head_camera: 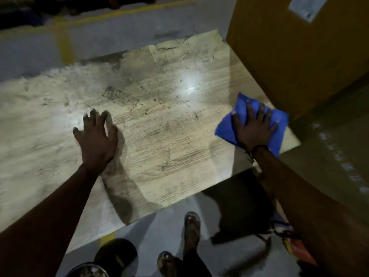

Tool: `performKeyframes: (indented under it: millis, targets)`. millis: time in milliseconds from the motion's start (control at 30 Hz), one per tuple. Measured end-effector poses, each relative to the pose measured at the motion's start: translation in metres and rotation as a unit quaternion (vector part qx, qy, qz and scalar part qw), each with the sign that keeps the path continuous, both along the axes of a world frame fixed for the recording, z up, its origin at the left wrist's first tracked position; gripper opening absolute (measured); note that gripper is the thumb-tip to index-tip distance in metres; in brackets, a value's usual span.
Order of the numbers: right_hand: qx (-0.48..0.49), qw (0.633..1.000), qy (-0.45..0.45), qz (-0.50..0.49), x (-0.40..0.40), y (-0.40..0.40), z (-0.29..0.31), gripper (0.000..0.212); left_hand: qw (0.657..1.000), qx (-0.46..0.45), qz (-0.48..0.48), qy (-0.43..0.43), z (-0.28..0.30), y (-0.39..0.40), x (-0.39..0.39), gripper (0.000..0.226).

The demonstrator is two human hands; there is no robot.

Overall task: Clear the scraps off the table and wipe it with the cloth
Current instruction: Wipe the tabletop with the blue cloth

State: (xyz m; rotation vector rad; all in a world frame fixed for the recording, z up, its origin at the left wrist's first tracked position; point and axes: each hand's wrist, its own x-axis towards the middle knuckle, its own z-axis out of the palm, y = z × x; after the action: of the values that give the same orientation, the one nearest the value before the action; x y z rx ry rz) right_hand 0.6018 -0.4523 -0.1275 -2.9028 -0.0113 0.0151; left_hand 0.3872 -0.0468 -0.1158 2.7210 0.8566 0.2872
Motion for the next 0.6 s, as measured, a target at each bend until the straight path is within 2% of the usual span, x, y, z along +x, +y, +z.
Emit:
performKeyframes:
  millis: [100, 233, 367, 433, 500, 600]
  targets:
    - [0.004, 0.999, -0.039, -0.012, 0.003, 0.059, -0.001, 0.082, 1.0, -0.004, 0.027, 0.0, 0.001, 0.024, 0.023, 0.06]
    - [0.027, 0.976, -0.12, 0.179, -0.028, 0.179, -0.009, 0.068, 0.995, -0.028, 0.095, -0.021, 0.003, 0.054, 0.04, 0.055]
    - [0.044, 0.909, -0.095, 0.402, -0.084, 0.274, -0.008, 0.07, 0.992, -0.013, 0.126, -0.007, -0.001, 0.082, 0.037, 0.055]
    - [0.039, 0.882, -0.091, 0.461, -0.081, 0.287, -0.011, 0.069, 0.991, -0.011, 0.136, 0.002, -0.002, 0.093, 0.031, 0.06]
    - [0.042, 0.887, -0.114, 0.445, -0.052, 0.28, -0.017, 0.071, 0.991, -0.009, 0.136, 0.008, -0.002, 0.099, 0.027, 0.063]
    - [0.008, 0.93, -0.144, 0.337, 0.018, 0.244, -0.022, 0.073, 0.994, 0.015, 0.111, -0.004, -0.002, 0.109, 0.021, 0.063]
